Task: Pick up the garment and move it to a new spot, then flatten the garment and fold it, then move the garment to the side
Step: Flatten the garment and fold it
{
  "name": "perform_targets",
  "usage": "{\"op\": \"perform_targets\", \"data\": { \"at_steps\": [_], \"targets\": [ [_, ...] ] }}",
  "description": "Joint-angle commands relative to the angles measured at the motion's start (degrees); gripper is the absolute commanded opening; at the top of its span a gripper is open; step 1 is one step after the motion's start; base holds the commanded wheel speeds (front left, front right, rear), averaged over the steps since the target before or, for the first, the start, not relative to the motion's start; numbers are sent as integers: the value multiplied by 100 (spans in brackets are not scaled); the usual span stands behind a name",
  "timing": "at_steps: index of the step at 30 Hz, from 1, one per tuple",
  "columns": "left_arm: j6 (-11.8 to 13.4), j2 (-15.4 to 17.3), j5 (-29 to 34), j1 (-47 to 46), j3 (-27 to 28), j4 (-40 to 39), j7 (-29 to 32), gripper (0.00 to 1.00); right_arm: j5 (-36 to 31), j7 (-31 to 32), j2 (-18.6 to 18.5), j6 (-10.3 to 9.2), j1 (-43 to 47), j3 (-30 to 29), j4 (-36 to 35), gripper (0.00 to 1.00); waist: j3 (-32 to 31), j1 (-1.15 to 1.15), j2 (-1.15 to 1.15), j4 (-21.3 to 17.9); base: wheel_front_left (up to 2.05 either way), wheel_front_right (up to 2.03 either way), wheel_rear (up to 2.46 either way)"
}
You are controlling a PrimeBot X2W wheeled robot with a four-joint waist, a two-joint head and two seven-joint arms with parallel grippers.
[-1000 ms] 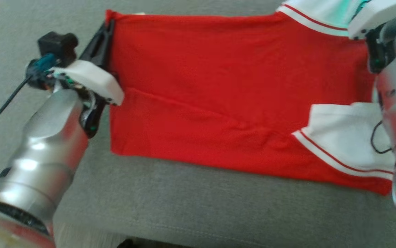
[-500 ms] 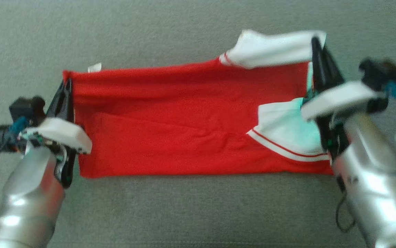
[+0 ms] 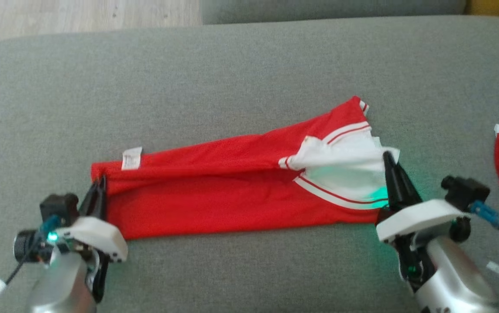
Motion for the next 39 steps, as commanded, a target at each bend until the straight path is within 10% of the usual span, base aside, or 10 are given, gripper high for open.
{"op": "perform_targets", "data": {
  "at_steps": [1, 2, 3, 18, 39],
  "targets": [
    [46, 164, 74, -45, 302, -59, -55, 33, 27, -62, 56, -4, -19, 61, -61, 10, -100, 1, 0, 16, 0, 0, 0],
    [80, 136, 103, 18, 352, -28, -55, 89, 18, -62, 79, -4, 7, 30, -3, 86, -138, 1, 0, 25, 0, 0, 0],
    [123, 119, 148, 70, 403, -25, -55, 100, 3, -62, 100, -4, 25, -4, 37, 100, -179, 1, 0, 37, 0, 0, 0],
    [909, -461, 1265, 1777, 1237, -1882, -56, 100, -2164, -62, 479, -4, 612, -1083, -240, 100, -850, 1, 0, 250, 0, 0, 0],
    [386, -1067, 1948, 2405, 1606, -2659, -56, 100, -2932, -62, 548, -4, -57, -1563, 765, 100, -493, 1, 0, 625, 0, 0, 0]
  ]
}}
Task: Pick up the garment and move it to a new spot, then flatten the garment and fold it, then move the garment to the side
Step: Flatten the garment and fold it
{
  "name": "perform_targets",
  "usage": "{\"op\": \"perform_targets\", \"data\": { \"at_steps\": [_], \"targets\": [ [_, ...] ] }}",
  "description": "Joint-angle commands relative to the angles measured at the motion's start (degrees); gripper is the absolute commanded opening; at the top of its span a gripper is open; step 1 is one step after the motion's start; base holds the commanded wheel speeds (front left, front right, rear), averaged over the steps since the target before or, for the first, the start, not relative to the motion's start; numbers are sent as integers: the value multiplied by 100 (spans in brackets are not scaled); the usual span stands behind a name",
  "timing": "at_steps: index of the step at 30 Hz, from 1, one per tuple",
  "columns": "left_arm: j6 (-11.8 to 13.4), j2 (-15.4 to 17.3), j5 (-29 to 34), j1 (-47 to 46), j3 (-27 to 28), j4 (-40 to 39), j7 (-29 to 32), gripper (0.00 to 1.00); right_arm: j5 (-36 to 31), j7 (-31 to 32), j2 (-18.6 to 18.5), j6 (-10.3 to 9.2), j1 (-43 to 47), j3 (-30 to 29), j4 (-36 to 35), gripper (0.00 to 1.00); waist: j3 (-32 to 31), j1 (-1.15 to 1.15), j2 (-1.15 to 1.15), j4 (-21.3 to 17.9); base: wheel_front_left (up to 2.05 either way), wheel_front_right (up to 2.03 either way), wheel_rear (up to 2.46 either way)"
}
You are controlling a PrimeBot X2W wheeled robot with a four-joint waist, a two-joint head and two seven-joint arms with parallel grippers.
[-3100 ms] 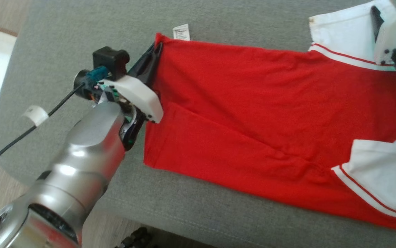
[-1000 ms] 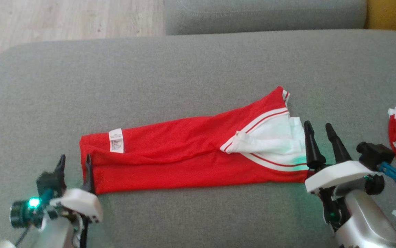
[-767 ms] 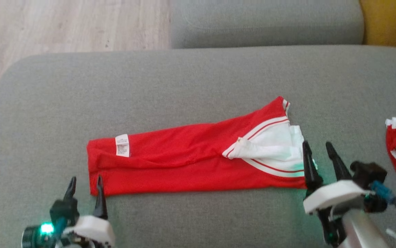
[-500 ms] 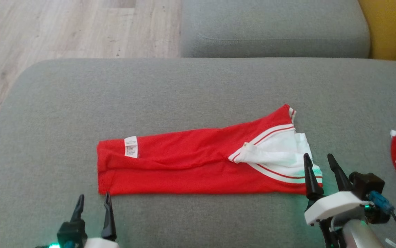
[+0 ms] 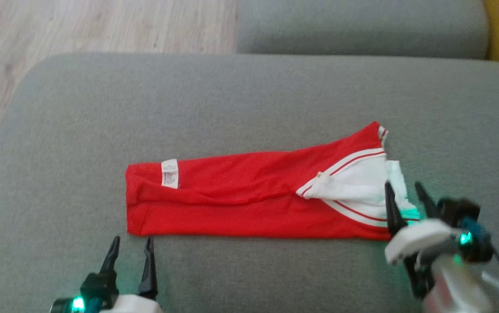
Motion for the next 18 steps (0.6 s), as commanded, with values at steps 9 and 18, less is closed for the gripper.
{"op": "perform_targets", "data": {
  "at_steps": [9, 18],
  "targets": [
    [-140, -37, -388, -657, -116, 223, -56, 100, -743, -62, -237, -4, -1384, -540, 1506, 100, 587, 0, 0, 524, 0, 0, 0],
    [-58, -38, -535, -703, -148, 223, -56, 100, -549, -62, -77, -4, -1505, -476, 2377, 100, 662, 0, 0, 625, 0, 0, 0]
  ]
}}
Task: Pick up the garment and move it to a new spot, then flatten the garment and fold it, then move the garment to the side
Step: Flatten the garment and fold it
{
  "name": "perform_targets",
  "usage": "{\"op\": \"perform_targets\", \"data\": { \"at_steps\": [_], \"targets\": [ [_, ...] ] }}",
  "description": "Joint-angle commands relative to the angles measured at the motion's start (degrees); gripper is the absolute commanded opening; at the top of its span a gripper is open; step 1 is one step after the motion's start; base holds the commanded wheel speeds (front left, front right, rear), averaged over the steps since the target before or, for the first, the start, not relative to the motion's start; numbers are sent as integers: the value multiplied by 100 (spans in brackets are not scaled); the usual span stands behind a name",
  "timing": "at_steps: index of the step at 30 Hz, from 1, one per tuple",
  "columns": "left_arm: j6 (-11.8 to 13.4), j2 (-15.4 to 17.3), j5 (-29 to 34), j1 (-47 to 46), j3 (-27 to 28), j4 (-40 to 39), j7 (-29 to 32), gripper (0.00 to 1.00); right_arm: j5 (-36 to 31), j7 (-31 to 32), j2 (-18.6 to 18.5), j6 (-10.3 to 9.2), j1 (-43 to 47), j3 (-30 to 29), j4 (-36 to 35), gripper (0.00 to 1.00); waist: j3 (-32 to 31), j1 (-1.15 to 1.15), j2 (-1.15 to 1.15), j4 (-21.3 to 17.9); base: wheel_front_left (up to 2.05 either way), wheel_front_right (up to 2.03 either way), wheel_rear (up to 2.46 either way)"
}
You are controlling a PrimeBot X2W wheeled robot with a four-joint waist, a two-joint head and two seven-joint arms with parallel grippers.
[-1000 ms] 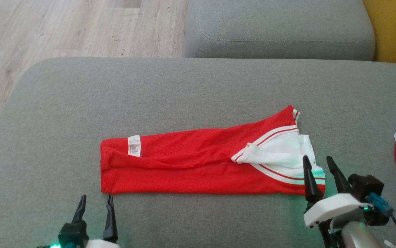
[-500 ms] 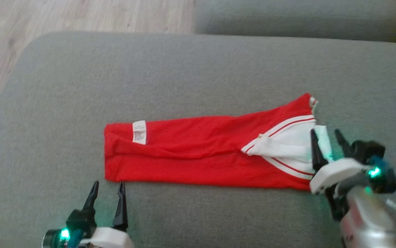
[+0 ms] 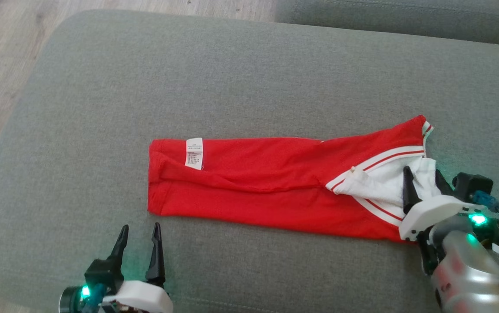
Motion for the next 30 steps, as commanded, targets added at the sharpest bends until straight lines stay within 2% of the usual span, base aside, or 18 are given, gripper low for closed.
{"op": "perform_targets", "data": {
  "at_steps": [1, 2, 3, 6, 8, 15, 18, 21, 24, 30],
  "targets": [
    [40, 9, -35, -213, 159, -148, -56, 100, 74, 73, 163, -4, 122, 285, 193, 100, -5, 0, 0, -6, 0, 0, 0],
    [27, 9, -53, -201, 134, -144, -56, 100, 266, 79, 186, -4, 140, 474, 328, 26, -19, 0, 0, -31, 0, 0, 0],
    [20, 9, -58, -195, 118, -140, -56, 100, 358, 78, 192, -4, 144, 563, 369, 0, -29, 0, 0, -49, 0, 0, 0],
    [27, 9, -98, -174, 88, -136, -56, 100, 573, 78, 180, -4, 140, 699, 409, 0, -71, 0, 0, -121, 0, 0, 0],
    [19, 9, -97, -168, 79, -151, -56, 100, 632, 76, 13, -4, 122, 670, 304, 0, -95, 0, 0, -181, 0, 0, 0],
    [-35, 9, -48, -79, 106, -150, -56, 100, 555, 74, -590, -4, 300, -43, -655, 0, -286, 0, 0, -406, 0, 0, 0],
    [-50, 9, -54, -4, 109, -128, -56, 100, 464, 74, -623, -4, 442, -261, -1109, 0, -410, 0, 0, -501, 0, 0, 0],
    [-61, 9, -67, 70, 73, -110, -56, 100, 423, 74, -490, -4, 592, -243, -1572, 0, -521, 0, 0, -549, 0, 0, 0],
    [-55, 8, -64, 105, 28, -100, -56, 100, 621, 74, -206, -4, 751, 46, -2064, 0, -620, 0, 0, -514, 0, 0, 0],
    [-38, 8, -24, 132, -85, -75, -56, 100, 1468, 73, 125, -4, 982, 1376, -2872, 0, -721, 0, 0, -223, 0, 0, 0]
  ]
}}
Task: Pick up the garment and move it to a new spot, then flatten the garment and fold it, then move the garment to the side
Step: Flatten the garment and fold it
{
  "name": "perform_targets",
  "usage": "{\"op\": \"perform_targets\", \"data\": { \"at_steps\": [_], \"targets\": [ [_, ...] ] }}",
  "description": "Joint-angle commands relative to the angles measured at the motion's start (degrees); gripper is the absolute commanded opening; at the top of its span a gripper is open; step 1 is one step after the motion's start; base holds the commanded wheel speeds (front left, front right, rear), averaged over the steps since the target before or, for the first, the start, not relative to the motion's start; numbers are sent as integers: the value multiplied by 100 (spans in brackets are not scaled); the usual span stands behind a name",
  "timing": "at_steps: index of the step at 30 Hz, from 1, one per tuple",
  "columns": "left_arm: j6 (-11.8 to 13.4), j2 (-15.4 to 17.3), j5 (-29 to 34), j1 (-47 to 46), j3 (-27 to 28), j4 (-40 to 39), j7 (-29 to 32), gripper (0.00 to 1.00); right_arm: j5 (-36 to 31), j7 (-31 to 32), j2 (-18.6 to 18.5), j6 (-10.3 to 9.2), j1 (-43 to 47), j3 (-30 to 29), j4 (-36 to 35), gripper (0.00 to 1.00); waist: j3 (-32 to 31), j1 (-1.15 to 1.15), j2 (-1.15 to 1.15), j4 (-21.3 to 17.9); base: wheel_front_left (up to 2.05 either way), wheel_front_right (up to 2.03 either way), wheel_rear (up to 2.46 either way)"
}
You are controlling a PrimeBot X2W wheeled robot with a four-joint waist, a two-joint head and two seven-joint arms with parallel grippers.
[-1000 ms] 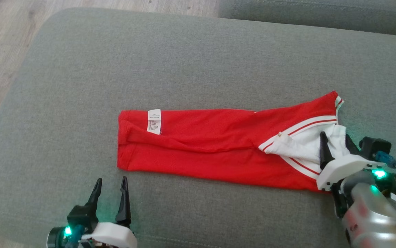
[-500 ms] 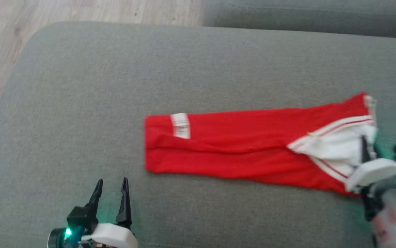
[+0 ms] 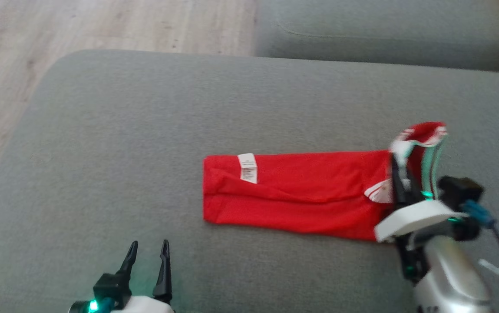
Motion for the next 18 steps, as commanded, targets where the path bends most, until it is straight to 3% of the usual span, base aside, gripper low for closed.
{"op": "perform_targets", "data": {
  "at_steps": [1, 11, 18],
  "targets": [
    [-10, 12, 79, -110, 127, -124, -56, 100, 290, -38, 56, -4, -123, 547, -356, 0, -56, 0, 0, 217, 0, 0, 0],
    [-102, 12, 216, -92, -27, -71, -56, 100, 1471, -38, 115, -4, -399, 2142, -227, 0, -78, 0, 0, 1359, 0, 0, 0],
    [-97, 12, 105, -134, -131, -123, -56, 100, 1746, -38, 117, -4, -721, 2461, -3, 0, 16, 0, 0, 1878, 0, 0, 0]
  ]
}}
